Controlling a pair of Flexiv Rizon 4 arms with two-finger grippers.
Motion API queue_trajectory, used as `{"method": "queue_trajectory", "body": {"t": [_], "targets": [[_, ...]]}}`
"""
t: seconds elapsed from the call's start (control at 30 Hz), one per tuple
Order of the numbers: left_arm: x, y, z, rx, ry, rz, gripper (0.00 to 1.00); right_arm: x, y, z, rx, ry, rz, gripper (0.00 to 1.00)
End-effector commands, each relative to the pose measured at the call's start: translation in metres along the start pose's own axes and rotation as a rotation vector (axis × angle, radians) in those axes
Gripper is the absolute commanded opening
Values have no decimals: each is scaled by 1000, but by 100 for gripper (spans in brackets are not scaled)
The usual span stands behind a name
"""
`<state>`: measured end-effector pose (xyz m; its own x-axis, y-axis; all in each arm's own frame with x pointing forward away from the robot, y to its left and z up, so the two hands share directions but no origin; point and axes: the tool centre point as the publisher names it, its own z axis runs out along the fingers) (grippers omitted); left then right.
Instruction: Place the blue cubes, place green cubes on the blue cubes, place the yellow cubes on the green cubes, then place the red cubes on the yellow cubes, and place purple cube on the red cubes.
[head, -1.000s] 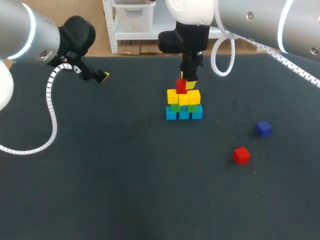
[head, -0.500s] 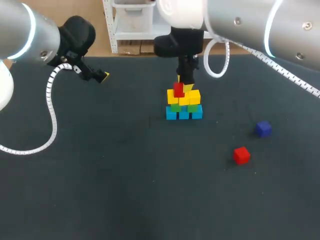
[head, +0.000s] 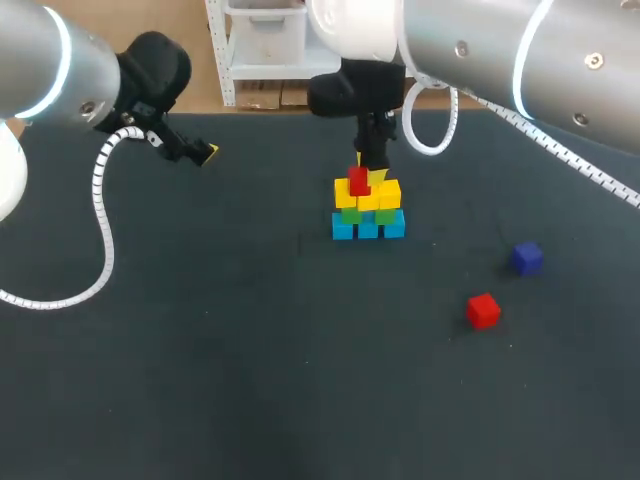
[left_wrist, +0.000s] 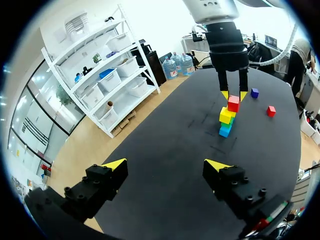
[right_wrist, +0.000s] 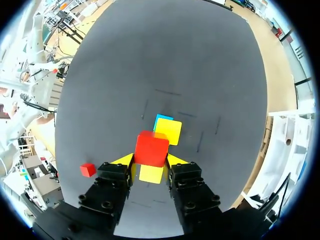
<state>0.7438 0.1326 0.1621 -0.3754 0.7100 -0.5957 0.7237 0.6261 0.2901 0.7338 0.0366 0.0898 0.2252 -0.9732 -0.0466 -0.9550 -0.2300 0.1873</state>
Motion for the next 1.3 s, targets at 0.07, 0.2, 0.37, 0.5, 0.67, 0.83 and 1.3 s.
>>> {"method": "queue_trajectory", "body": {"t": [0.07,0.2,0.37,0.5,0.67,0.83,1.3], "targets": [[1,2,0,8,-4,4,100,-1,-4,-1,-5,-2,-3,0],[1,2,0,8,-4,4,100,-1,-4,-1,-3,-3,-4,0],[1,2,0,8,-4,4,100,0,-5,0,-6,-3,-4,0],[1,2,0,8,-4,4,100,0,-5,1,-8,-4,-4,0],[1,2,0,8,-4,4,100,0,-6,2,-10,-5,-4,0],[1,2,0,8,-4,4,100,0,-7,2,-9,-8,-5,0],[1,2,0,8,-4,4,100,-2,-5,1,-16,-14,-16,45]]}}
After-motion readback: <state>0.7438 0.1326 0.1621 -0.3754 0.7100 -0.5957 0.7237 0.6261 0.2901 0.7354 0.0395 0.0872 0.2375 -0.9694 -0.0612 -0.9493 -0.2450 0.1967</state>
